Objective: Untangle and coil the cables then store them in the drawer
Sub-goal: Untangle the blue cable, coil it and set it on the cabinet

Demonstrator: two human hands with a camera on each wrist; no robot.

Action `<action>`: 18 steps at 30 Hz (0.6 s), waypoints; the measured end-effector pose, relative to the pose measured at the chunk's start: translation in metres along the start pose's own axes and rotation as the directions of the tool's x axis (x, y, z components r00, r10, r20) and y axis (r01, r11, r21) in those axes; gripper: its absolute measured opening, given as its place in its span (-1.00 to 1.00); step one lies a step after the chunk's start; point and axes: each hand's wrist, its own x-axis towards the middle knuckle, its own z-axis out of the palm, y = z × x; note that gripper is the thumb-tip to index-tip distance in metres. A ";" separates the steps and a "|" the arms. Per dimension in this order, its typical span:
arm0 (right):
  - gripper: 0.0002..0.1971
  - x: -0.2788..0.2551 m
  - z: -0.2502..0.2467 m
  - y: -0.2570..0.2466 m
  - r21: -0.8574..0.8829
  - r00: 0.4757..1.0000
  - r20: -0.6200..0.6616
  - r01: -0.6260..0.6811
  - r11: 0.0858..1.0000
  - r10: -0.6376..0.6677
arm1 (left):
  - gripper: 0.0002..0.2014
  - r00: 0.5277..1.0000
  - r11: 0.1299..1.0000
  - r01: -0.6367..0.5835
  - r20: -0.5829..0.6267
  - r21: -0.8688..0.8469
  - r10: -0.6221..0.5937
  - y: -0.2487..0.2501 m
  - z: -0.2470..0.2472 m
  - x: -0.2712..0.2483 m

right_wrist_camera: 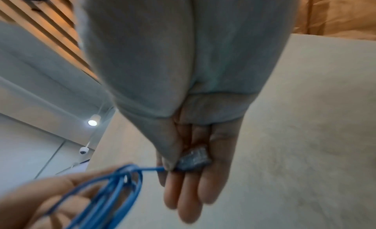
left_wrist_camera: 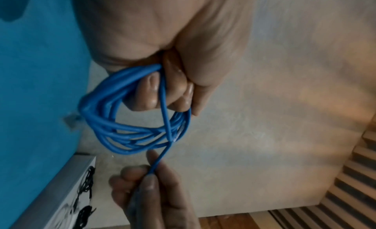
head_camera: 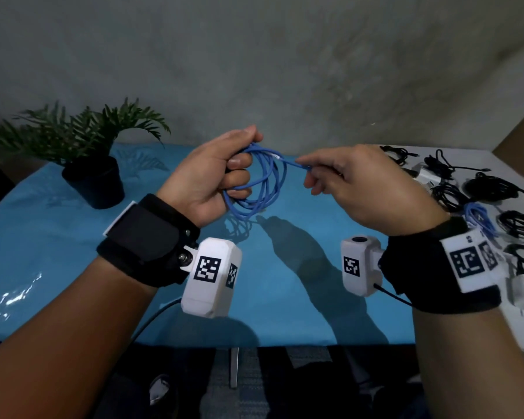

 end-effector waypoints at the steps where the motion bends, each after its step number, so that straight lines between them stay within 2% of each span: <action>1: -0.73 0.001 0.003 0.002 -0.021 0.999 -0.040 0.024 0.999 -0.025 | -0.84 1.000 1.000 0.006 0.019 -0.031 -0.005 0.001 0.001 -0.001; 3: -0.84 0.006 0.013 0.006 -0.040 0.988 -0.139 0.062 0.997 -0.067 | -0.88 0.998 0.994 0.018 0.061 -0.107 -0.012 0.003 0.004 -0.004; 5: -0.88 0.010 0.028 0.009 0.017 0.970 -0.233 0.079 0.997 -0.072 | -0.91 0.995 0.982 0.027 0.097 -0.189 -0.008 0.003 0.006 -0.005; 6: -0.87 0.011 0.036 0.010 0.085 0.962 -0.270 0.071 0.994 -0.046 | -0.91 0.994 0.974 0.027 0.112 -0.225 -0.002 0.002 0.007 -0.005; 8: -0.88 0.014 0.052 0.004 0.353 0.955 -0.284 0.023 0.936 0.084 | -0.90 0.992 0.958 0.024 0.129 -0.286 0.014 0.000 0.008 -0.005; 9: -0.89 0.016 0.058 -0.002 0.517 0.951 -0.264 0.001 0.856 0.158 | -0.89 0.991 0.951 0.021 0.132 -0.308 0.021 -0.001 0.008 -0.004; 11: -0.89 0.016 0.069 -0.014 0.777 0.941 -0.189 -0.033 0.628 0.282 | -0.84 0.990 0.941 0.015 0.134 -0.338 0.033 -0.004 0.009 -0.002; 14: -0.89 0.016 0.075 -0.027 0.962 0.930 -0.006 -0.094 0.255 0.367 | -0.72 0.996 0.948 -0.037 0.065 -0.317 0.061 -0.008 0.014 -0.001; 16: -0.87 0.018 0.075 -0.025 0.984 0.927 0.065 -0.121 0.130 0.369 | -0.73 0.988 0.973 -0.155 -0.036 -0.171 0.151 -0.010 0.018 -0.004; 18: -0.86 0.019 0.073 -0.021 0.987 0.926 0.069 -0.117 0.110 0.372 | -0.78 0.959 0.963 -0.270 -0.083 0.003 0.269 -0.010 0.022 -0.007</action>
